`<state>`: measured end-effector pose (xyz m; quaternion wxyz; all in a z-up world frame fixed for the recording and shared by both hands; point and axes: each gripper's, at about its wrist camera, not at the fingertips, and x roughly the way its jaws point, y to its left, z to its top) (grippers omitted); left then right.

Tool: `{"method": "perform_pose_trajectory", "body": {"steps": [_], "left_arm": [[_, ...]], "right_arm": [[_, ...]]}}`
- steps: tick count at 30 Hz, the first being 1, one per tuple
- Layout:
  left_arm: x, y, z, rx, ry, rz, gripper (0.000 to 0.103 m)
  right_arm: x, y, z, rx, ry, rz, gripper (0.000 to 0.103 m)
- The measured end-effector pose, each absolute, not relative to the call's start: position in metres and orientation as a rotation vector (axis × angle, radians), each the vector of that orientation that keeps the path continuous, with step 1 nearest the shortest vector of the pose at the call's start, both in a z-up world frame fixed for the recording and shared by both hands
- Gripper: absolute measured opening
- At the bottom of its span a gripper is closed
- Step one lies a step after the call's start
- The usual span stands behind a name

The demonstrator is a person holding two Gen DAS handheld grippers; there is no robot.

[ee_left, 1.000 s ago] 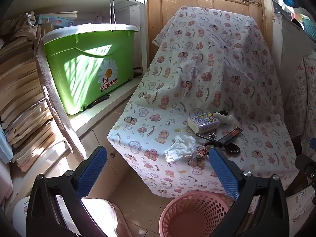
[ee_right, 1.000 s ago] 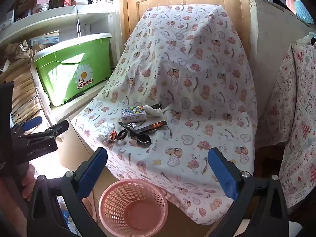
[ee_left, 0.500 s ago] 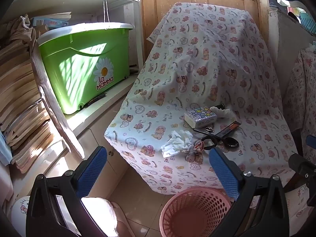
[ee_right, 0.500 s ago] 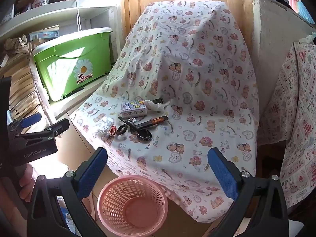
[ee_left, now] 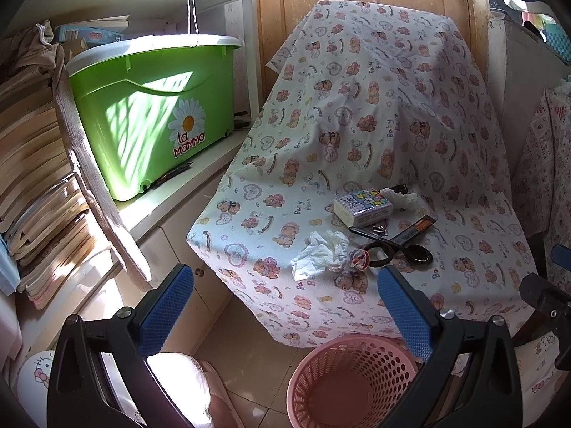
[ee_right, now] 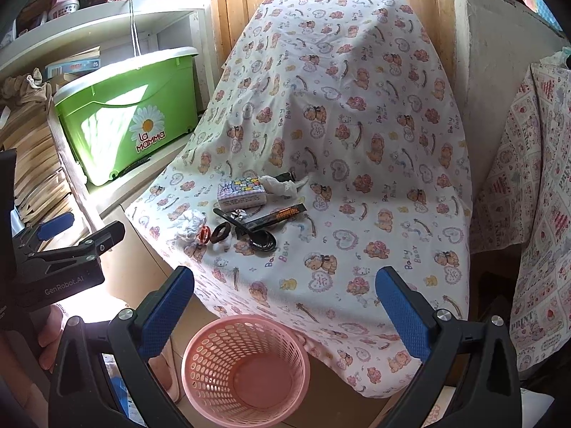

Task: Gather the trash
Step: 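Move both tools toward the items on the cloth-covered table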

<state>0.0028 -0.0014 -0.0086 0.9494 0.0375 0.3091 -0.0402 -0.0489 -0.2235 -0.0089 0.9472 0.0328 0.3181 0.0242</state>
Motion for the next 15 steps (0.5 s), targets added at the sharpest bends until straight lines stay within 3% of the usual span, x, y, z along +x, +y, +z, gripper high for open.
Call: {"method": "perform_pose_trajectory", "body": {"steps": [15], "left_arm": [[0.0041, -0.0004, -0.0086, 0.064, 0.639, -0.091, 0.102]], "right_arm": [[-0.0446, -0.2204, -0.0078, 0.075, 0.658, 0.037, 0.102]]}}
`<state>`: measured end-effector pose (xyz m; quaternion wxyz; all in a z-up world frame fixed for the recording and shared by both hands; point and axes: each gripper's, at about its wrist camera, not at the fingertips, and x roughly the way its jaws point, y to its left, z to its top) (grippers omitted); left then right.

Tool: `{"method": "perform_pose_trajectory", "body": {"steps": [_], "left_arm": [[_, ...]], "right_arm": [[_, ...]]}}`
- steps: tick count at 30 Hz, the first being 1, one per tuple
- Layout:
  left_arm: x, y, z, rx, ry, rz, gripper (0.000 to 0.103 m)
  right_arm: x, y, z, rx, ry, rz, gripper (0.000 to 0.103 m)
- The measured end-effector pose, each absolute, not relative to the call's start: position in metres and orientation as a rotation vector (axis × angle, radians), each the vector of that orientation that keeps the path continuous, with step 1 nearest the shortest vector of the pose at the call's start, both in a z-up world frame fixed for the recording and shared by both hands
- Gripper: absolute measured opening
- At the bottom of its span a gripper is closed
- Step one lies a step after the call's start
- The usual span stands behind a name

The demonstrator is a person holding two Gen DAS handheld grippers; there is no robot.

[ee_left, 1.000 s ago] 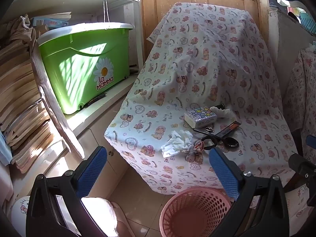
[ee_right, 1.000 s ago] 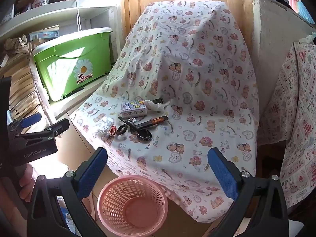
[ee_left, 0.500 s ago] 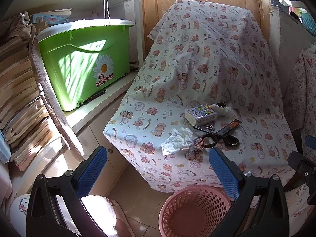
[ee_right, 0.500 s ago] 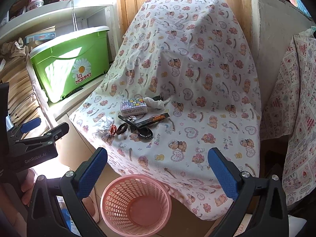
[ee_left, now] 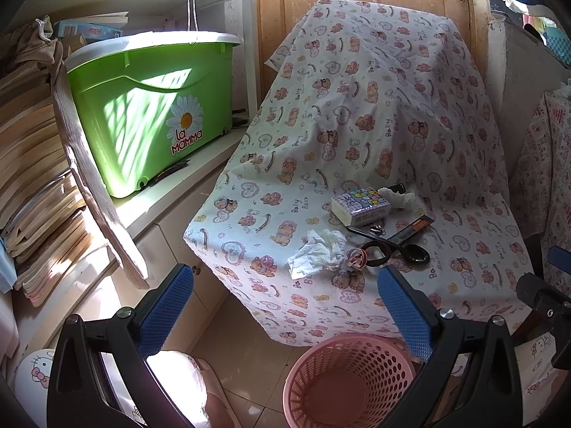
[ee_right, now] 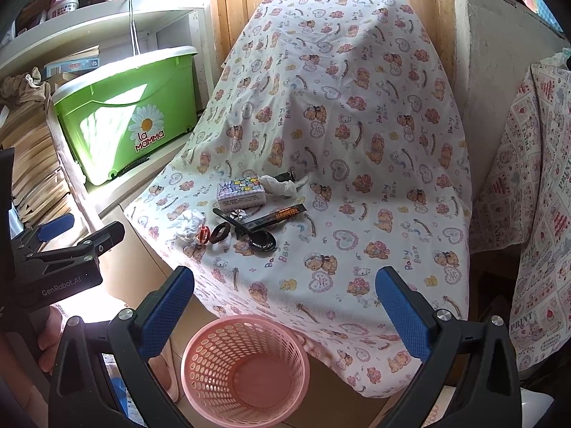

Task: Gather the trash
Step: 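Move both tools toward the items on the cloth-covered table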

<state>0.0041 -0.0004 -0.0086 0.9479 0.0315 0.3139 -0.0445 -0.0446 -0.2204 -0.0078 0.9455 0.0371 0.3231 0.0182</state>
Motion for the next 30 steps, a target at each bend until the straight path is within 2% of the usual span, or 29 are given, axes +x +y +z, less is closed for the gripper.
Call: {"method": "perform_pose_trajectory", "body": {"steps": [30], "left_arm": [[0.012, 0.006, -0.017, 0.015, 0.711, -0.094, 0.102]], "right_arm": [[-0.046, -0.207, -0.009, -0.043, 0.651, -0.002, 0.102]]}}
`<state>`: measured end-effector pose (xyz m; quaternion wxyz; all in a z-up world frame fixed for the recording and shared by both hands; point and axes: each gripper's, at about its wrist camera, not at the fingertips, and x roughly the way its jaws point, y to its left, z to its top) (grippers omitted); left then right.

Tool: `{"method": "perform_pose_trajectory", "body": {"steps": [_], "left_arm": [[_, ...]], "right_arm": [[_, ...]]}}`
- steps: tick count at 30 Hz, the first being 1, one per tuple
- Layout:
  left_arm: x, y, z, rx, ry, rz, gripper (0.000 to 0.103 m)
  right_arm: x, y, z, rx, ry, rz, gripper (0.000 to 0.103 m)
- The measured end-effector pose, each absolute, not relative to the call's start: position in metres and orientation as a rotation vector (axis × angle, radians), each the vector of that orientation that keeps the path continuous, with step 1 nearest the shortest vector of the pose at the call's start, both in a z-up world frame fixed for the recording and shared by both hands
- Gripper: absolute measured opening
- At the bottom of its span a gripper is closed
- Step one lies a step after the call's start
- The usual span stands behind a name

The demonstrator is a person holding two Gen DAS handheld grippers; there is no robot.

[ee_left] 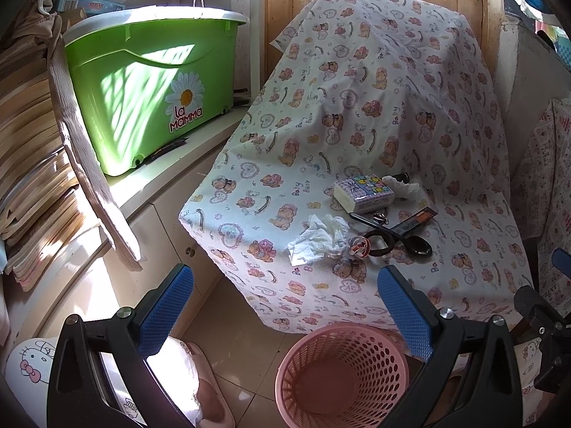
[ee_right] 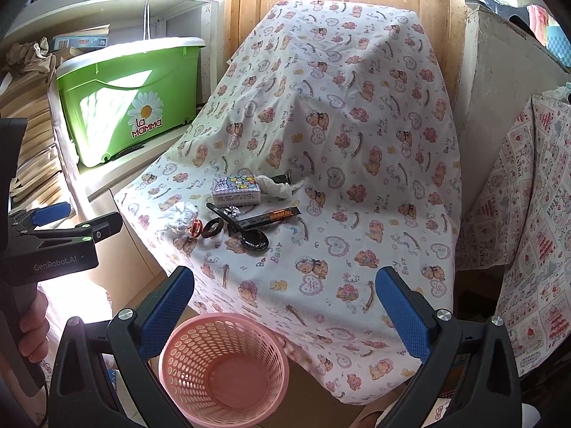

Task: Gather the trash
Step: 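Move both tools toward the items on the cloth-covered table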

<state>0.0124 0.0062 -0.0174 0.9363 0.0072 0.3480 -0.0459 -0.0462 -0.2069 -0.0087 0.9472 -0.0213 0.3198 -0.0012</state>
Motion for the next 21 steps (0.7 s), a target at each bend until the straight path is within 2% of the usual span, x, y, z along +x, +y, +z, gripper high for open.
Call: {"method": "perform_pose_trajectory", "body": {"steps": [21], "left_arm": [[0.016, 0.0, -0.029, 0.071, 0.779, -0.091, 0.102]], "right_arm": [[-0.04, -0.205, -0.018, -0.03, 0.679, 0.007, 0.102]]}}
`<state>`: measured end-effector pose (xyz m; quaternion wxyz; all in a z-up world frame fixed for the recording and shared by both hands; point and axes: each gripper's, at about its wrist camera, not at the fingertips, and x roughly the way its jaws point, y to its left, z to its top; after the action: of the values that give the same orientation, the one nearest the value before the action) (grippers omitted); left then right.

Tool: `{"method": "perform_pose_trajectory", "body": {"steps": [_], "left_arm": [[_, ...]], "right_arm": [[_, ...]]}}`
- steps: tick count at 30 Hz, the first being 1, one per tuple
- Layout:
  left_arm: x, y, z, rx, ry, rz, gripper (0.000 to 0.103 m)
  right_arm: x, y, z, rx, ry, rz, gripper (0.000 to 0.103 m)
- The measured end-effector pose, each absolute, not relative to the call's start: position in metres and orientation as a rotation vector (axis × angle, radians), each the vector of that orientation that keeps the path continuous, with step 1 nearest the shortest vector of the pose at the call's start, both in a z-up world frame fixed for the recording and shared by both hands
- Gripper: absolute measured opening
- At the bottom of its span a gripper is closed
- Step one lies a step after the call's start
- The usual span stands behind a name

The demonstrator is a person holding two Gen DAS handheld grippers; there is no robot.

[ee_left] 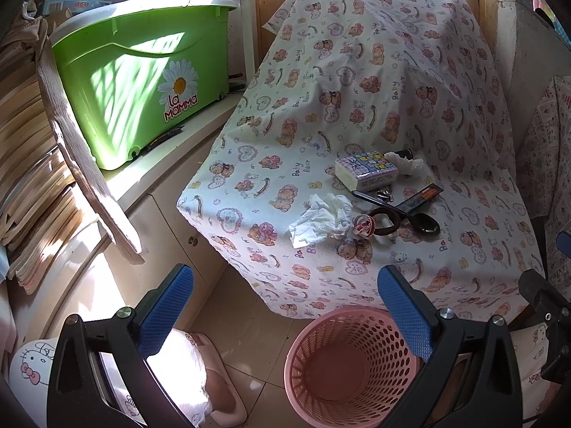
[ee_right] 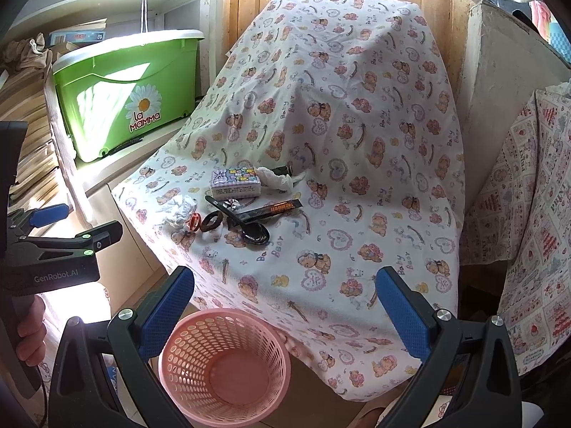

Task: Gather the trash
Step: 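Move both tools toward the items on the cloth-covered table, then close the left tool on the white crumpled tissue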

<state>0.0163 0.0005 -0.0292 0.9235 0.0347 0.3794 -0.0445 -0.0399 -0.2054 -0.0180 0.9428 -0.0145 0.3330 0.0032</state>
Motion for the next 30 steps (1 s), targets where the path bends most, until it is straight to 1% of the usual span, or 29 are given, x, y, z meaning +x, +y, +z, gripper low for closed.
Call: {"method": "perform_pose_trajectory", "body": {"steps": [9, 14, 15, 17, 18, 20, 21, 22, 23, 24, 26, 27, 28, 29, 30], "left_arm": [[0.02, 0.0, -0.035, 0.087, 0.819, -0.075, 0.102], [0.019, 0.005, -0.033, 0.056, 0.807, -0.084, 0.101], [0.019, 0.005, -0.033, 0.054, 0.804, -0.084, 0.101], [0.019, 0.005, -0.032, 0.055, 0.805, -0.084, 0.101], [0.019, 0.005, -0.033, 0.057, 0.807, -0.085, 0.101], [0.02, 0.004, -0.035, 0.065, 0.819, -0.084, 0.098], [0.02, 0.004, -0.036, 0.073, 0.829, -0.083, 0.093], [0.021, 0.003, -0.038, 0.08, 0.839, -0.084, 0.091], [0.022, 0.003, -0.041, 0.083, 0.855, -0.089, 0.09], [0.022, 0.004, -0.043, 0.08, 0.867, -0.089, 0.09], [0.025, 0.006, -0.047, 0.067, 0.897, -0.094, 0.089], [0.026, 0.008, -0.048, 0.062, 0.91, -0.1, 0.086], [0.028, 0.009, -0.049, 0.056, 0.923, -0.105, 0.083], [0.03, 0.01, -0.049, 0.051, 0.936, -0.105, 0.081], [0.032, 0.011, -0.049, 0.046, 0.949, -0.104, 0.079]], "right_arm": [[-0.037, -0.198, -0.03, -0.03, 0.769, 0.089, 0.102], [-0.034, -0.194, -0.036, -0.052, 0.803, 0.083, 0.101], [-0.034, -0.194, -0.037, -0.051, 0.807, 0.082, 0.1], [-0.031, -0.196, -0.039, -0.036, 0.821, 0.086, 0.091], [-0.03, -0.198, -0.04, -0.02, 0.828, 0.089, 0.09], [-0.028, -0.202, -0.041, 0.021, 0.835, 0.092, 0.085], [-0.027, -0.204, -0.041, 0.039, 0.836, 0.093, 0.083], [-0.027, -0.206, -0.041, 0.054, 0.835, 0.091, 0.075], [-0.027, -0.207, -0.04, 0.067, 0.837, 0.082, 0.065], [-0.027, -0.209, -0.041, 0.086, 0.841, 0.069, 0.059], [-0.027, -0.215, -0.043, 0.148, 0.846, 0.057, 0.033], [-0.026, -0.218, -0.045, 0.177, 0.856, 0.053, 0.028], [-0.025, -0.221, -0.047, 0.195, 0.867, 0.052, 0.021], [-0.023, -0.223, -0.047, 0.201, 0.871, 0.055, 0.016], [-0.022, -0.224, -0.046, 0.194, 0.86, 0.05, 0.015]]}}
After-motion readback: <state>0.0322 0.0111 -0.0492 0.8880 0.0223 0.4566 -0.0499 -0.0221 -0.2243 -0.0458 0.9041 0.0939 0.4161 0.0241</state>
